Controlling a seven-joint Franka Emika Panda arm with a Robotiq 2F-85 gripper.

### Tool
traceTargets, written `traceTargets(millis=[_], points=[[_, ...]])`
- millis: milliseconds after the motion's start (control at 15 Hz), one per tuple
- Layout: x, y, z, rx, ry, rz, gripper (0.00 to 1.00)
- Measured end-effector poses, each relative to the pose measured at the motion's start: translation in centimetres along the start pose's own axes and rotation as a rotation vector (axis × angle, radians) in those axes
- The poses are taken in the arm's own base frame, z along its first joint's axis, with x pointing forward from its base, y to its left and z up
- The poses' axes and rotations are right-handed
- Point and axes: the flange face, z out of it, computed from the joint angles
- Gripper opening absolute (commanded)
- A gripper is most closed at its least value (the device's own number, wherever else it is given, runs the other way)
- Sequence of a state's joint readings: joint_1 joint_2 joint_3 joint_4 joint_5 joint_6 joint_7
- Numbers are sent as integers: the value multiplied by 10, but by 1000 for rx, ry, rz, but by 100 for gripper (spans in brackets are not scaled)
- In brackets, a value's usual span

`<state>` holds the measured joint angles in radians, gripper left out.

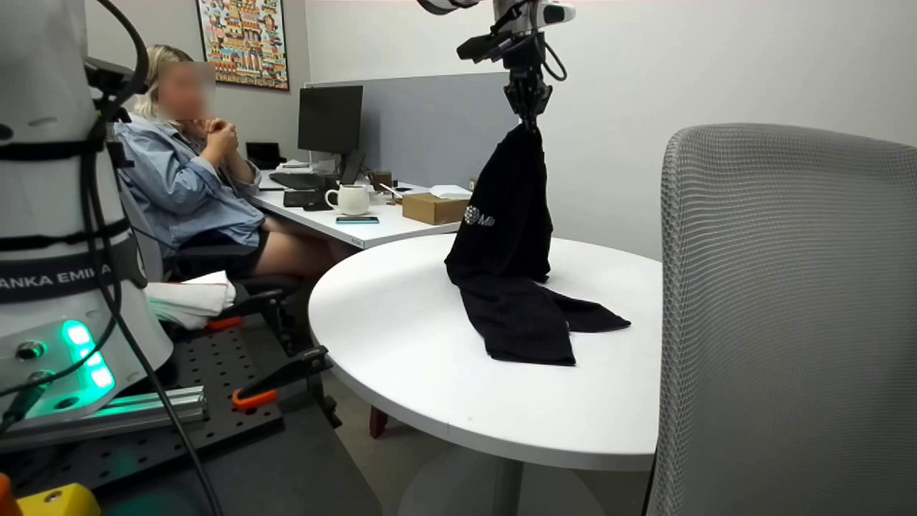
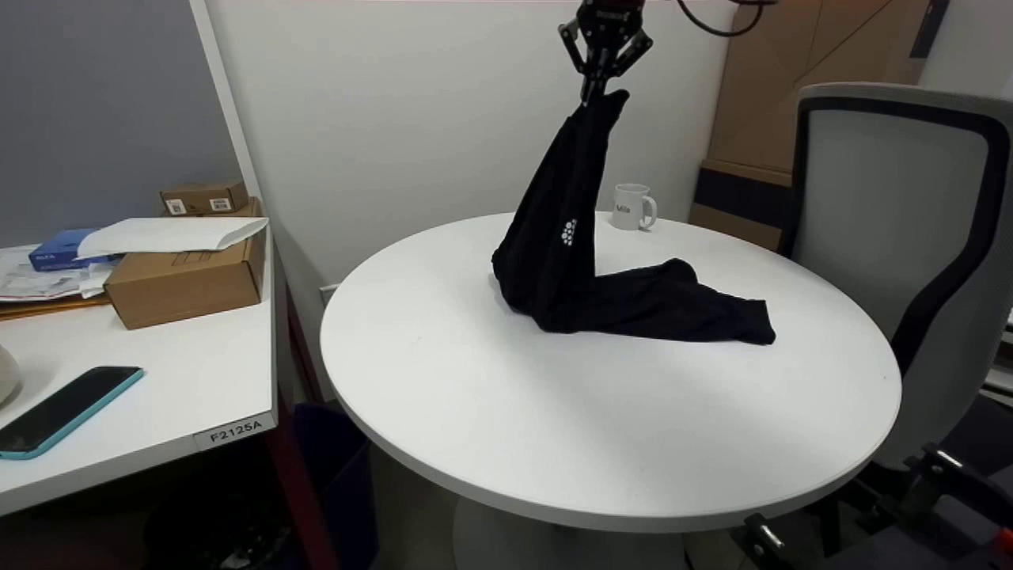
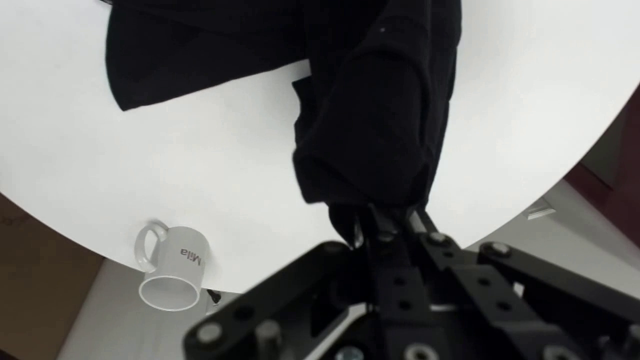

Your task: Fold the shirt from right to left then top to bottom

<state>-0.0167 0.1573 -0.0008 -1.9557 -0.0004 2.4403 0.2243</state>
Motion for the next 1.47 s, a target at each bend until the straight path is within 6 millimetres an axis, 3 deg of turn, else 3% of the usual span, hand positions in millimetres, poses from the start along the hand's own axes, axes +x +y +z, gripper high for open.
traceTargets(millis=[267, 600, 667, 733, 1000, 1133, 1333, 1467], points=[[-3, 90, 14, -62, -34, 40, 1], [-37, 196, 56, -123, -127, 69, 1], [-46, 213, 70, -133, -151, 71, 30], [-56, 228, 87, -149, -175, 70, 31], [-90, 273, 154, -200, -253, 96, 59], [-101, 289, 176, -211, -270, 108, 73], [-109, 307, 186, -218, -268, 122, 95], [-110, 314, 184, -213, -249, 131, 100]])
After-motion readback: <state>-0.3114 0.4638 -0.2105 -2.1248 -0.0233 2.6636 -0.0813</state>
